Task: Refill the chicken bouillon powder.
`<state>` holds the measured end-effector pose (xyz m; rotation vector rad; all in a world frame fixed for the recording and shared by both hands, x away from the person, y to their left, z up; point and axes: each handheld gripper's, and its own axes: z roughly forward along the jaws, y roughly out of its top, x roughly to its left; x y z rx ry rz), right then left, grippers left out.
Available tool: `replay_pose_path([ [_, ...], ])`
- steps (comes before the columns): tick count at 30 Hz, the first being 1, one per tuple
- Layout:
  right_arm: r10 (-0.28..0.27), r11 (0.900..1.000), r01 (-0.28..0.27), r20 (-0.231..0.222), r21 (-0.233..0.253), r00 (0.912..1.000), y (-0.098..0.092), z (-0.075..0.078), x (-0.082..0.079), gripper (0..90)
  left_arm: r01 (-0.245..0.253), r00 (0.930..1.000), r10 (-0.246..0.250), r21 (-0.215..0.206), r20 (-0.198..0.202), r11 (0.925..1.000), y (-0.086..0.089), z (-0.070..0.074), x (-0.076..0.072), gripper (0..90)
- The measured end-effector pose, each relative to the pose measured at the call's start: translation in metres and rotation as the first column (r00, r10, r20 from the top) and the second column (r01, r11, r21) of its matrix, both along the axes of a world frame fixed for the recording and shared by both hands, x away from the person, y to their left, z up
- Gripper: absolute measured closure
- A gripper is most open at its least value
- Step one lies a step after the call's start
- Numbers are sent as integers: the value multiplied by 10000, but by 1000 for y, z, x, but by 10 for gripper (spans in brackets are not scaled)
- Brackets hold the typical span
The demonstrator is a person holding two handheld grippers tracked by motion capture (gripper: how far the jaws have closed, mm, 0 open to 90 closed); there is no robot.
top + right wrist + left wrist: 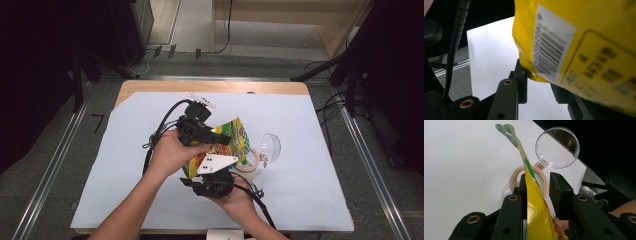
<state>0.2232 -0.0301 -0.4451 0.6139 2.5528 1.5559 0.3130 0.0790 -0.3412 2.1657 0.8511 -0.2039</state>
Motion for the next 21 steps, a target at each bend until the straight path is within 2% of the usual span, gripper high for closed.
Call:
replay_pose_path([
  [5, 98, 9999, -98, 20, 60, 9999, 0, 0, 0, 700, -169, 9998, 169, -2, -136, 9999, 3, -1, 1, 719],
  [6, 138, 9999, -139, 134, 40, 9998, 1, 0, -1, 698, -190, 9998, 190, -3, -114, 9998, 3, -1, 1, 719],
  [13, 301, 9995, -300, 186, -54, 9994, 0, 0, 1, 687, -209, 9998, 210, 57, -30, 9998, 2, -1, 0, 717],
  [18, 300, 9995, -299, 107, -79, 9995, 2, 0, 1, 688, -298, 9996, 298, 18, -19, 9996, 3, -2, 0, 718],
  [20, 133, 9999, -130, 293, -89, 9995, 3, -1, 0, 697, -278, 9996, 278, 85, -1, 9996, 3, -2, 0, 718],
  [21, 89, 9999, -85, 374, -120, 9993, 3, -1, 0, 697, -262, 9996, 262, -9, -37, 9997, 3, -1, 1, 711],
])
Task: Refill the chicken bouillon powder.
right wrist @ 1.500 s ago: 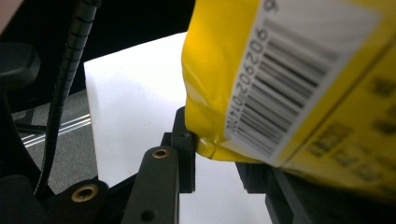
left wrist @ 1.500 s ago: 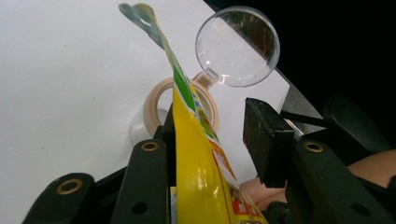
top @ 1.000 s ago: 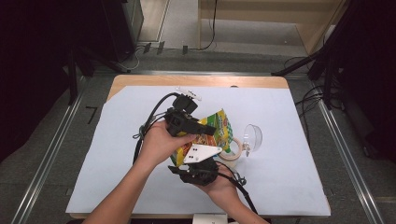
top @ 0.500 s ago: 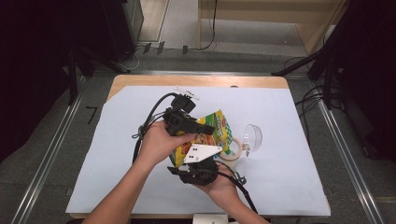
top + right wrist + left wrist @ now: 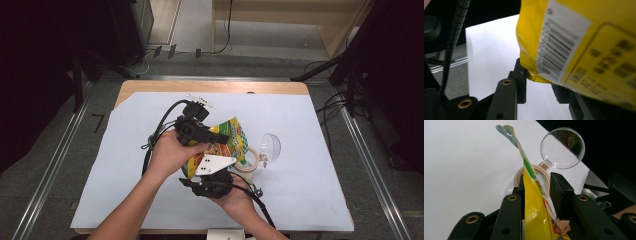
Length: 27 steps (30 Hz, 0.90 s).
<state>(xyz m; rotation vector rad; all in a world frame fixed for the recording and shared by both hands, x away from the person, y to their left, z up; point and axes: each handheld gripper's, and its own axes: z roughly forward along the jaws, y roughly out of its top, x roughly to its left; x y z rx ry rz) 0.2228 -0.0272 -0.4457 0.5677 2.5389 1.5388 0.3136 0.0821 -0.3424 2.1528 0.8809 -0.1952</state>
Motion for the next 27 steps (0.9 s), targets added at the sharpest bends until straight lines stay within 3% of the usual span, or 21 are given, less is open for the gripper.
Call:
replay_pose_path([
  [4, 14, 10000, -16, 398, 44, 9992, -1, 1, -3, 696, -33, 10000, 33, -31, -39, 10000, 1, 1, -1, 709],
  [11, 311, 9992, -313, 76, 256, 9995, -2, 1, -2, 651, -133, 9999, 132, -34, -110, 9999, 0, 1, 0, 710],
  [19, -32, 9997, 33, -65, 232, 10000, -4, 4, -2, 698, -43, 9999, 43, -14, 109, 10000, -5, 4, -3, 711],
  [27, -107, 9990, 111, -99, 435, 9999, -4, 6, -5, 697, -176, 9998, 176, -199, -24, 9996, -4, 8, -5, 700],
])
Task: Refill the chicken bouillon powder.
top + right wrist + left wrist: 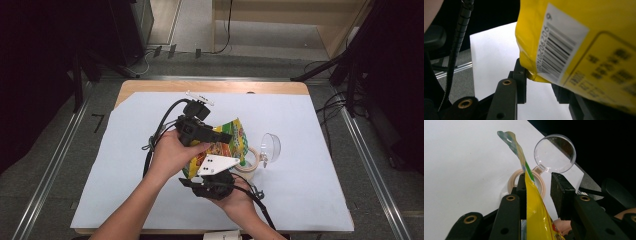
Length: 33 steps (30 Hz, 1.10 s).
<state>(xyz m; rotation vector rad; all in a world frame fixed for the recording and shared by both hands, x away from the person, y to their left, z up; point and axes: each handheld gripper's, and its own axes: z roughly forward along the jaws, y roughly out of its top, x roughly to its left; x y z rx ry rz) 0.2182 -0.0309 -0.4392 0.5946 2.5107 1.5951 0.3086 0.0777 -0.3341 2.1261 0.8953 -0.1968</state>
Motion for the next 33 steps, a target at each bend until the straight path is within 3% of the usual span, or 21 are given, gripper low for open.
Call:
replay_pose_path([
  [10, -91, 9999, 96, -371, 122, 9993, 1, 3, 3, 698, -57, 10000, 57, 64, 30, 10000, -1, 3, 3, 700],
  [17, -131, 9997, 141, -560, 176, 9983, 2, 5, 4, 697, -103, 9995, 97, 182, 298, 9998, -3, 6, -1, 699],
  [33, -319, 9991, 337, -710, 243, 9970, 0, 7, 8, 702, -34, 9999, 32, 136, 119, 9999, -8, 7, 7, 707],
])
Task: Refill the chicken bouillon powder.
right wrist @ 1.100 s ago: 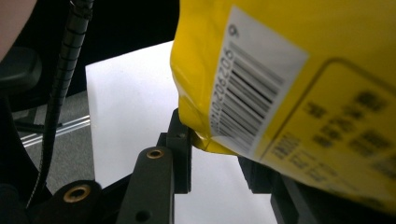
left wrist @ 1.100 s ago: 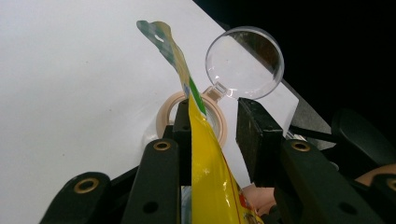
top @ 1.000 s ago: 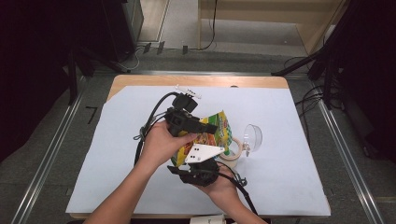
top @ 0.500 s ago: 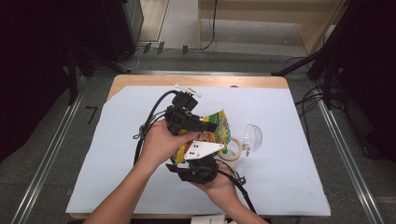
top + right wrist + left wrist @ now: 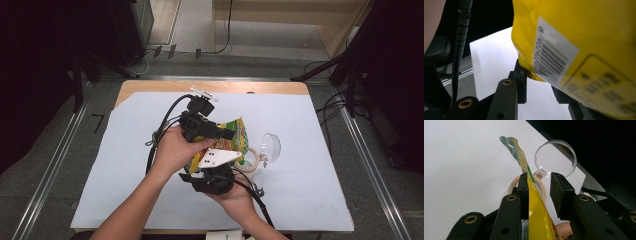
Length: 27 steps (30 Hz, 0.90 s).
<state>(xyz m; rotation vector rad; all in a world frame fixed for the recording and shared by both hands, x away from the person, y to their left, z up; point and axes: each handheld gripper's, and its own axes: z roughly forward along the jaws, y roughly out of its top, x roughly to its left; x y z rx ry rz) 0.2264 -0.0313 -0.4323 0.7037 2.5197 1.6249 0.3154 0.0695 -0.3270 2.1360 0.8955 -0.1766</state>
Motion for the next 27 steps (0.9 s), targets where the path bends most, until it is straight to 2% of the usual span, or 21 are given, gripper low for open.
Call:
replay_pose_path([
  [7, -38, 9999, 38, -10, -108, 10000, -1, 0, -1, 699, 73, 9997, -75, -96, -232, 9999, 1, -3, 4, 712],
  [12, -44, 9999, 47, 159, -141, 9999, 0, 0, -2, 694, 74, 9998, -76, -110, -196, 9999, 2, -1, 2, 709],
  [15, -48, 10000, 48, 71, -33, 10000, 1, 2, -2, 697, 77, 9999, -76, 42, -125, 10000, 1, 1, 1, 709],
  [27, -106, 9999, 106, 39, -5, 9999, 3, 6, 2, 701, 67, 9999, -66, 6, -151, 10000, 3, 5, 5, 710],
])
